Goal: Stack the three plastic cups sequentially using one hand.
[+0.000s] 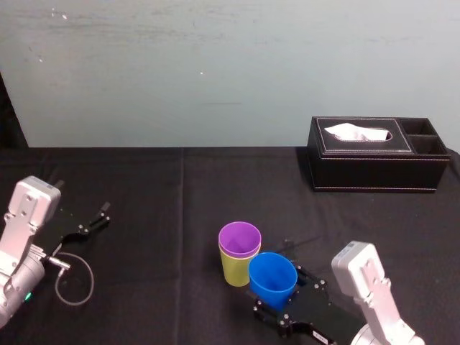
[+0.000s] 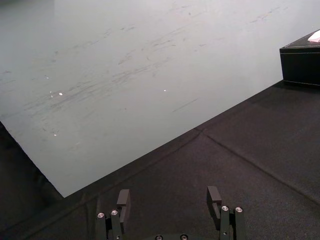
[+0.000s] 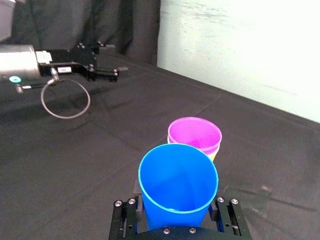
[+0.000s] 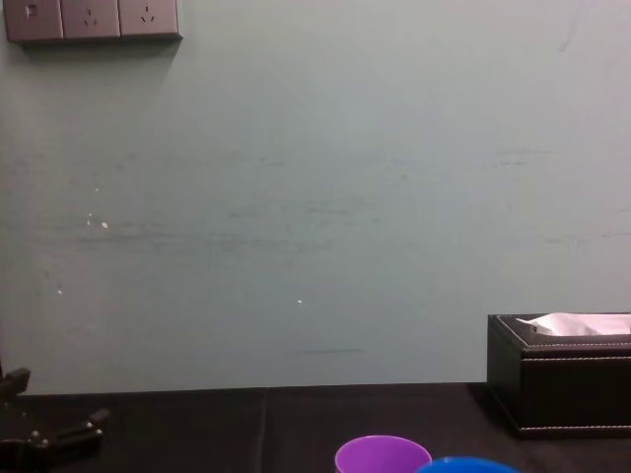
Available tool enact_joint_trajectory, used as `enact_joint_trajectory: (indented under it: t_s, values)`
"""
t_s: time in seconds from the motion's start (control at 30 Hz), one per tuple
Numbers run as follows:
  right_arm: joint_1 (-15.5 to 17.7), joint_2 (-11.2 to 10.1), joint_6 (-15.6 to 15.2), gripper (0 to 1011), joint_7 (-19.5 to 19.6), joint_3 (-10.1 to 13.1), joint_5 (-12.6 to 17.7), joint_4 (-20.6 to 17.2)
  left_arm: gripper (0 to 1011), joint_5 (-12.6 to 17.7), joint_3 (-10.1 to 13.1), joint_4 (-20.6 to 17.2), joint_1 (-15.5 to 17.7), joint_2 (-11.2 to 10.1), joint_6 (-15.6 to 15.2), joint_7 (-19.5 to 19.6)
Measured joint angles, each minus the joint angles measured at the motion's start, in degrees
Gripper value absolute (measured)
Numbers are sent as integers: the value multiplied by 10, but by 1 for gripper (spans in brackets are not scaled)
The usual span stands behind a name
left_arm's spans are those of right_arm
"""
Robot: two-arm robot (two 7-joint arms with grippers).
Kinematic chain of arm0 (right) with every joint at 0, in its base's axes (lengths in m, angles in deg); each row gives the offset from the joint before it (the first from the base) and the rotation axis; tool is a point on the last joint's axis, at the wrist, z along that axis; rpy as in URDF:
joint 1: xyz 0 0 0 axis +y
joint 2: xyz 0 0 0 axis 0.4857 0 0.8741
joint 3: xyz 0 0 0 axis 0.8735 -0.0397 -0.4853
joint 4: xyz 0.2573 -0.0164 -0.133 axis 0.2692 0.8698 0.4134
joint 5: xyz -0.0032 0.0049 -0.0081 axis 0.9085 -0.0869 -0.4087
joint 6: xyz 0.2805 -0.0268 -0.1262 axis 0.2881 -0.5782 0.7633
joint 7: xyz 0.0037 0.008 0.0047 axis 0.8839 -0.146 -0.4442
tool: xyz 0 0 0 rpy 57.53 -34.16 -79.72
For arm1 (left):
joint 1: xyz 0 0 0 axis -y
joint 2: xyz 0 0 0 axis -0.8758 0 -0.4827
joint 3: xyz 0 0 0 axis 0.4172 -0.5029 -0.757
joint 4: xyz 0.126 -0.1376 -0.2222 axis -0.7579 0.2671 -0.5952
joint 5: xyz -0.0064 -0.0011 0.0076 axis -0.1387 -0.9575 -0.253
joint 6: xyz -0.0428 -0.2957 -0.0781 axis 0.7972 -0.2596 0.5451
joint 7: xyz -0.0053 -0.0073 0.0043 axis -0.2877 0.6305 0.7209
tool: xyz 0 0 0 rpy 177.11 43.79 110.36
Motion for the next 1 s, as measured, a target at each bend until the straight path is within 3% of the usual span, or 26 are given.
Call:
enact_joint_trajectory:
  t_s: [0.2, 0.4, 0.7, 1.0]
  values:
    - [-14, -22, -55, 720, -19, 9, 21, -59, 1000, 0, 0, 0, 0, 0, 0, 0]
    - [-37, -29, -86, 721, -27, 12, 42, -86, 1000, 0, 0, 0, 0, 0, 0, 0]
    - [-94, -25, -118, 720, -27, -7, 56, -83, 1000, 0, 0, 0, 0, 0, 0, 0]
    - [-134, -8, -120, 720, -17, -22, 63, -54, 1000, 0, 0, 0, 0, 0, 0, 0]
